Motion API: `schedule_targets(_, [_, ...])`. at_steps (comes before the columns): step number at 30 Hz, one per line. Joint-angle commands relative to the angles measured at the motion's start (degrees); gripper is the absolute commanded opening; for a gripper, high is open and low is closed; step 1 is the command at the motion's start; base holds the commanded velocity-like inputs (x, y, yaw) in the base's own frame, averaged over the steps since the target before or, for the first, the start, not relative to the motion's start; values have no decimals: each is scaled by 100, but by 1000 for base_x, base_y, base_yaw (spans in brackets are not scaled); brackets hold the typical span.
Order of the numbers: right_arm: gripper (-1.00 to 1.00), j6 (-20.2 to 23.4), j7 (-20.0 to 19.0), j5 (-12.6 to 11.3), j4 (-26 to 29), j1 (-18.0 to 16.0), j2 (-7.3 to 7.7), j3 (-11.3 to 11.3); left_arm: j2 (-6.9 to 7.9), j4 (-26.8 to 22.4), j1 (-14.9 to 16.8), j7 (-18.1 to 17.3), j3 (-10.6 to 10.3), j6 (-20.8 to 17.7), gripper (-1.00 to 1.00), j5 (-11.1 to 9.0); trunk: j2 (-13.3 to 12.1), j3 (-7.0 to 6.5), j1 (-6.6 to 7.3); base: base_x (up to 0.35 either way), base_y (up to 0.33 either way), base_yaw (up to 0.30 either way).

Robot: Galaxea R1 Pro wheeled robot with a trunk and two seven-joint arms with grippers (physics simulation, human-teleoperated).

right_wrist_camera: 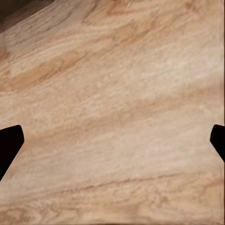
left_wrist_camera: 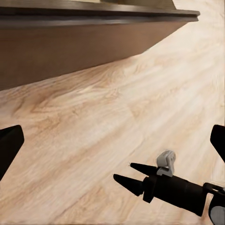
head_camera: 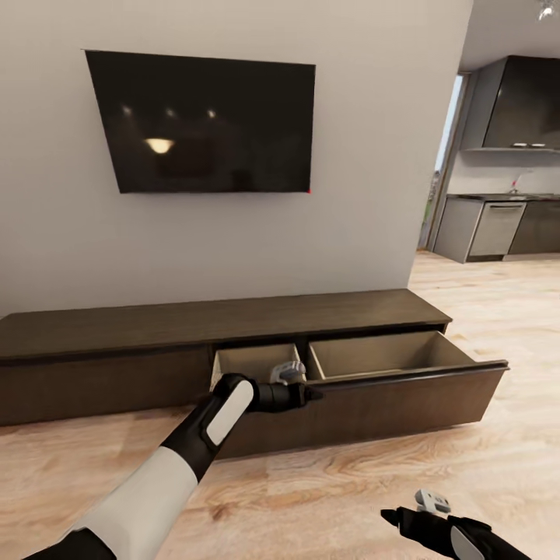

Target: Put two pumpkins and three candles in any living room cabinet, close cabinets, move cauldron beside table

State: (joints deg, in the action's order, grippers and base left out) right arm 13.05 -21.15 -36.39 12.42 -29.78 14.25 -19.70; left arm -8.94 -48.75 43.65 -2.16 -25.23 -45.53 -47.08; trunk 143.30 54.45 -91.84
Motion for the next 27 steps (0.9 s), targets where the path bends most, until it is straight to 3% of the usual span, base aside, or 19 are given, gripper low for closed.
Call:
schedule_targets(1, [100,30,20,-39,6,-2,8,-18,-1,12,3,-22,-37,-15,100,31,2,2,1,0,0,-293])
schedule_targets(3, [100,31,37,-41,8,-2,16,-17,-1,23,3,-22,-61,-13,100,46,2,-4,1,0,0,-293])
schedule_targets(8, [100,31,63,-44,9,-3,48,-16,-4,268,3,-15,-108,26,100,320,2,-20,1,0,0,-293])
schedule_targets(12, [100,27,71,-44,14,-4,51,-16,-25,641,3,-25,-131,464,100,584,2,-32,1,0,0,-293])
schedule_targets(21, [100,11,76,-44,11,-2,51,-16,-42,833,3,-21,-208,638,100,665,2,-61,1,0,0,-293])
schedule_targets(27, [100,-2,69,-44,15,-2,45,-28,-46,1223,3,-2,-211,663,100,752,2,-80,1,0,0,-293])
